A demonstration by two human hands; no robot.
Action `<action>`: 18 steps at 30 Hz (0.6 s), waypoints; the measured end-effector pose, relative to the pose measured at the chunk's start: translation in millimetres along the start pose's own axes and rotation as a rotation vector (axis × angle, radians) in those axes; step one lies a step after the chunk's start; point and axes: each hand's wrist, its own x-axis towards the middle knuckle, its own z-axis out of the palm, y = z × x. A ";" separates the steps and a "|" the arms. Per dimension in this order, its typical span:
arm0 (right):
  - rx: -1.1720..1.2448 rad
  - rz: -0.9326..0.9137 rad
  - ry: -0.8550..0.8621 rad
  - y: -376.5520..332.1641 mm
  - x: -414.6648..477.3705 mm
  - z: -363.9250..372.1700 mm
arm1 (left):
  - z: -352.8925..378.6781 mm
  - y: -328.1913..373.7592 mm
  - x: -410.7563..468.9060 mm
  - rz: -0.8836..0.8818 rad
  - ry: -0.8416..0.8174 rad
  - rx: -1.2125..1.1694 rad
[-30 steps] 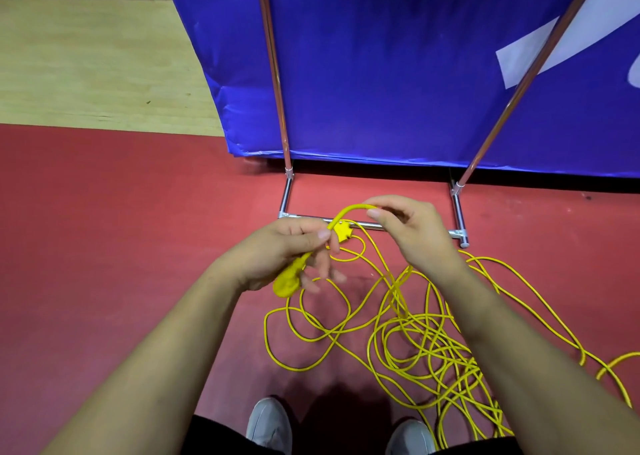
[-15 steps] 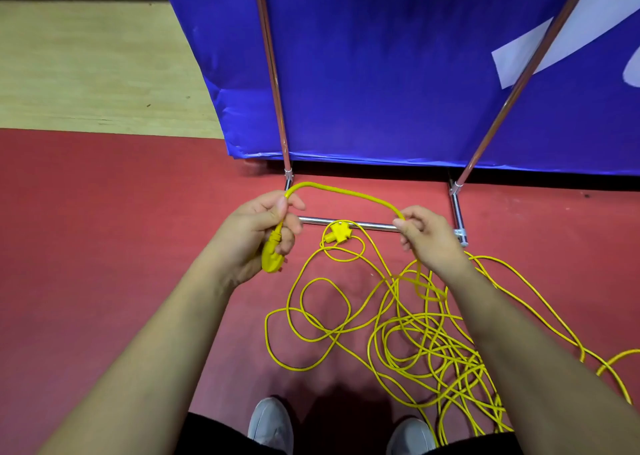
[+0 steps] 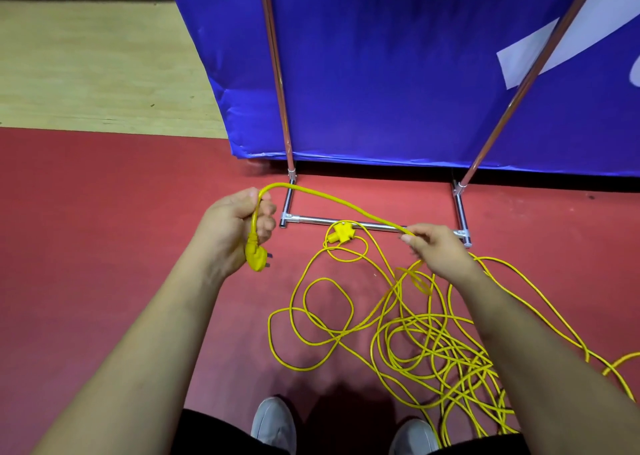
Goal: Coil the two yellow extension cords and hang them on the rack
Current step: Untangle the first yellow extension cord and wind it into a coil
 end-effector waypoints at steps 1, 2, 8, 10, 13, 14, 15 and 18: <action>0.093 0.037 0.030 -2.0 0.0 -0.2 | -0.3 1.1 -1.6 -0.068 -0.054 -0.005; 0.172 0.056 0.066 -4.4 1.0 -0.3 | -0.2 2.4 -3.7 -0.150 -0.129 -0.009; 0.159 0.080 0.174 -6.4 4.9 0.8 | 4.4 2.0 -7.3 -0.025 -0.331 -0.053; 0.089 0.097 0.118 0.4 2.6 4.6 | 3.4 5.4 -5.8 0.047 -0.335 -0.173; 0.111 0.084 0.076 2.1 -0.1 8.9 | 1.2 5.2 -5.2 0.084 -0.274 -0.112; 0.143 0.081 0.070 -1.0 -0.3 8.7 | 1.3 4.4 -5.1 0.106 -0.239 -0.020; 0.146 0.069 0.052 -5.7 0.1 7.2 | 2.2 3.7 -5.4 0.140 -0.203 0.077; -0.154 -0.016 -0.138 -31.3 -0.9 0.1 | 3.0 2.5 -5.8 0.216 -0.104 0.413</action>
